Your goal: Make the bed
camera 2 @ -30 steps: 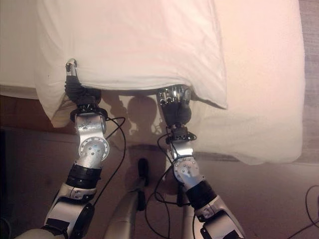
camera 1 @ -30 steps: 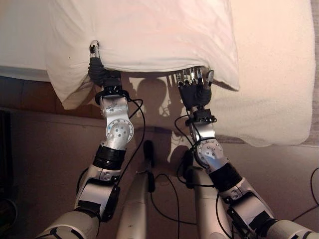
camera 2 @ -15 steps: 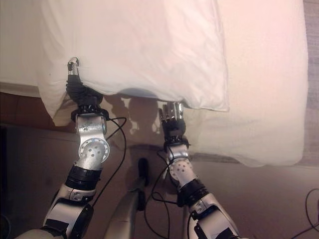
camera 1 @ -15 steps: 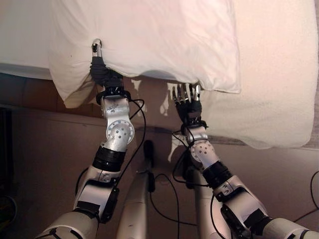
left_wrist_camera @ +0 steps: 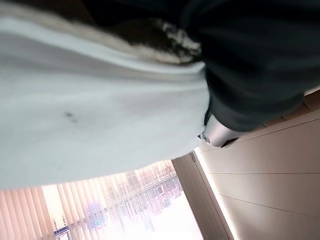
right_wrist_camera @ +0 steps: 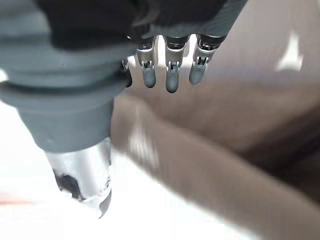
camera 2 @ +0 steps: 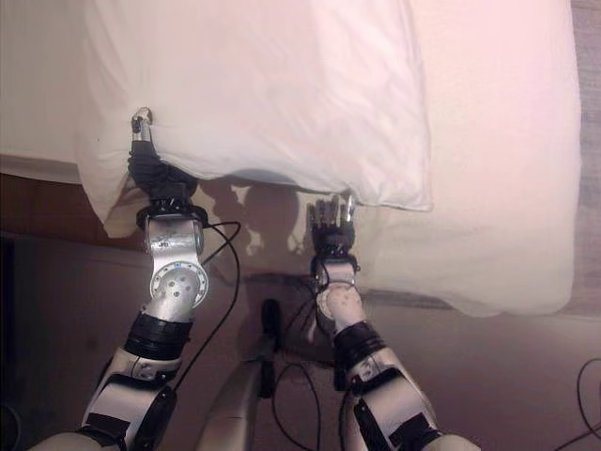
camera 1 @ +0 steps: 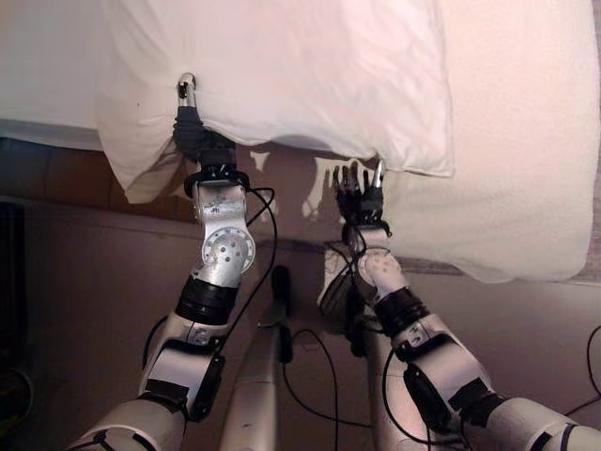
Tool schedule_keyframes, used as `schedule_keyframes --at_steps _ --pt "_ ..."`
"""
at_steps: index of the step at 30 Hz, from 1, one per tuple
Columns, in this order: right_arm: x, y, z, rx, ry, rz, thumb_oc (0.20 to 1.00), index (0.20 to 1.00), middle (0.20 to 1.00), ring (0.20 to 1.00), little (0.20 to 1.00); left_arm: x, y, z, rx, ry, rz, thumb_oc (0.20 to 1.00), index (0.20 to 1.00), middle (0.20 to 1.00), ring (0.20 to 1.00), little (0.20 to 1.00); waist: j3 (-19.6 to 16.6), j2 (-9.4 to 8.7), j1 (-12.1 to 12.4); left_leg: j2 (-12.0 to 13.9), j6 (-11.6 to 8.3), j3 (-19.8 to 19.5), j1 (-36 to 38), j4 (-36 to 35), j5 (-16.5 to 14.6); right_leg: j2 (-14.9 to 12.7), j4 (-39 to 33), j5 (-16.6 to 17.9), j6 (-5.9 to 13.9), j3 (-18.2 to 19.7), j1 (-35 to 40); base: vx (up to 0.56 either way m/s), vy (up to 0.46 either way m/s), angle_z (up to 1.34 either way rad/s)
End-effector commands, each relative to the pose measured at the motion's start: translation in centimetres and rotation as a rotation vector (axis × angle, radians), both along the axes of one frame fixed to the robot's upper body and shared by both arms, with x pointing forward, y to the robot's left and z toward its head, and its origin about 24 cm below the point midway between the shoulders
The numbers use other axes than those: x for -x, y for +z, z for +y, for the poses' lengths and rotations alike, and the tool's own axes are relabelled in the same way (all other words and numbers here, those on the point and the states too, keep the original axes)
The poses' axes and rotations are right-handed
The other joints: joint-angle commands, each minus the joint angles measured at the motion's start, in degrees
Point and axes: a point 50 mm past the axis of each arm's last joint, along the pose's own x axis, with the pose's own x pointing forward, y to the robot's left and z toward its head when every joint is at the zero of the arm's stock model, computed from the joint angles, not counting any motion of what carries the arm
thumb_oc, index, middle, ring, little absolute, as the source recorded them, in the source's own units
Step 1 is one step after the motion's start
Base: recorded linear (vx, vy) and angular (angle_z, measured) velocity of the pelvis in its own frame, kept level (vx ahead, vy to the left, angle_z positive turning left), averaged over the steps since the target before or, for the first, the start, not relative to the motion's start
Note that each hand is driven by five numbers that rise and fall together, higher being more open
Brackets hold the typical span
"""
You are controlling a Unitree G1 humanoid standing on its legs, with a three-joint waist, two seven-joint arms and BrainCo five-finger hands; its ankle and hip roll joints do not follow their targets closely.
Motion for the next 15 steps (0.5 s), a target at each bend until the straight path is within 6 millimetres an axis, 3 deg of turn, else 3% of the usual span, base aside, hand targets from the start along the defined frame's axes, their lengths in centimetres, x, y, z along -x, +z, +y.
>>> schedule_keyframes --at_steps 1,6,9,15 --pt "-0.4 1.3 -0.7 -0.040 -0.042 -0.089 1.000 1.000 1.000 1.000 1.000 5.4 3.2 -1.8 -0.011 -0.051 -0.367 0.200 0.200 0.200 0.200 0.200 -6.65 5.67 2.06 -2.21 1.39 -0.20 0.40 4.13 -8.24 1.13 -10.22 10.66 3.19 -0.05 -0.85 0.00 0.013 0.04" --pt "-0.6 2.9 -1.9 -0.015 -0.079 -0.153 1.000 1.000 1.000 1.000 1.000 5.4 3.1 -1.6 -0.022 -0.037 -0.373 0.200 0.200 0.200 0.200 0.200 -6.79 5.84 2.37 -2.31 1.46 -0.38 0.19 4.34 -8.28 1.18 -9.96 10.46 3.13 -0.15 -0.98 0.00 0.002 0.02" --pt "-0.7 4.4 -4.4 0.021 -0.153 -0.212 1.000 1.000 1.000 1.000 1.000 5.5 2.6 -0.8 -0.047 -0.001 -0.369 0.200 0.200 0.200 0.200 0.200 -6.99 5.73 2.30 -2.27 1.44 -0.38 0.41 4.13 -8.31 1.15 -9.87 10.42 3.27 -0.06 -1.04 0.00 0.000 0.00" --pt "-0.7 5.3 -7.3 0.051 -0.242 -0.241 1.000 1.000 1.000 1.000 1.000 5.4 1.9 0.8 -0.069 0.067 -0.344 0.200 0.200 0.200 0.200 0.200 -7.06 5.65 2.37 -2.32 1.50 -0.45 0.31 4.00 -8.02 1.13 -10.06 10.71 3.28 -0.15 -1.15 0.00 0.000 0.00"
